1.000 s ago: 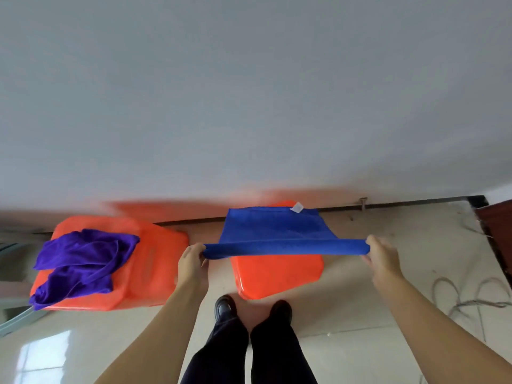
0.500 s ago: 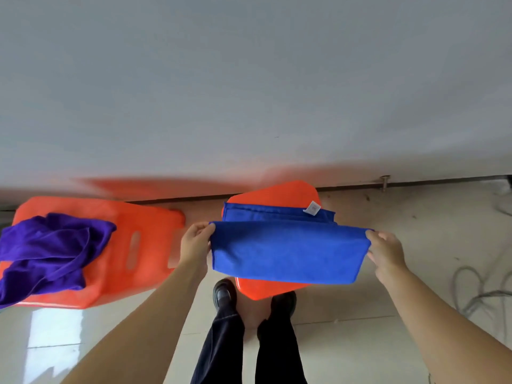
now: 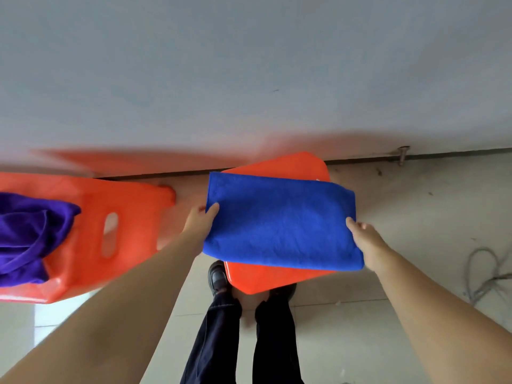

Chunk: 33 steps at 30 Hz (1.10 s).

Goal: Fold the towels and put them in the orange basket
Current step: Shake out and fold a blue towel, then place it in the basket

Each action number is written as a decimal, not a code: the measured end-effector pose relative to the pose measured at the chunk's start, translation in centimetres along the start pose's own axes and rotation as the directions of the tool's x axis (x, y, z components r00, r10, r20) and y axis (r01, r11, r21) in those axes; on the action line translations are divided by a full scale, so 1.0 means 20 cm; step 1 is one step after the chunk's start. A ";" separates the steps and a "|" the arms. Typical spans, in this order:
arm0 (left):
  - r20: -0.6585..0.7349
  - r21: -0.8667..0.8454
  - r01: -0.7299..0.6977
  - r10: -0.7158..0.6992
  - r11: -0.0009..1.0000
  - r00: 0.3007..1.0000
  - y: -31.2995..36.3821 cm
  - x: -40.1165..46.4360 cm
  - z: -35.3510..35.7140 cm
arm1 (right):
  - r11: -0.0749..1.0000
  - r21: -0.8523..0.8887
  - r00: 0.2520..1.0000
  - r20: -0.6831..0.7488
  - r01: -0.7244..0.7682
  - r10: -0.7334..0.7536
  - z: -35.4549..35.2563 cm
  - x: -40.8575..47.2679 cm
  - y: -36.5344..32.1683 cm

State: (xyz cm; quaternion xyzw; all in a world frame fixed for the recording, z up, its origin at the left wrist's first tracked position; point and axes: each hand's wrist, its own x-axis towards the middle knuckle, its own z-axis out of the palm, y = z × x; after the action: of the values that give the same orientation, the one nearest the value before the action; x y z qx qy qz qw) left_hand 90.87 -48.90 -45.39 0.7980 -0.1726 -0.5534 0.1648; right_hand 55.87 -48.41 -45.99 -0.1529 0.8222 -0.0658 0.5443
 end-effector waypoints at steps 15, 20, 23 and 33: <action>0.025 0.039 -0.145 0.144 0.989 0.989 -0.06 -0.19 -0.03 | 0.881 0.389 0.960 -0.036 0.270 -0.278 0.06 -0.41 -0.14; 0.130 -0.045 -0.084 0.089 0.995 0.988 -0.02 -0.18 -0.06 | 0.748 0.038 0.748 -0.003 0.663 -0.663 0.41 -0.66 -0.30; 0.191 -0.221 0.055 -0.011 0.974 0.981 0.00 -0.16 -0.08 | 0.649 -0.133 0.660 0.059 0.749 -0.749 0.71 -0.74 -0.29; 0.299 -0.393 0.226 -0.109 0.891 0.948 0.02 -0.09 -0.13 | 0.609 -0.407 0.733 0.383 0.681 -0.562 1.15 -0.73 -0.22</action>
State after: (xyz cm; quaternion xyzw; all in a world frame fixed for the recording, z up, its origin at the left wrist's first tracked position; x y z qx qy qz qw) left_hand 92.74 -48.22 -42.83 0.6728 0.0005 -0.6928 0.2596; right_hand 83.08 -46.57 -41.17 -0.5779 0.6372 -0.0089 0.5098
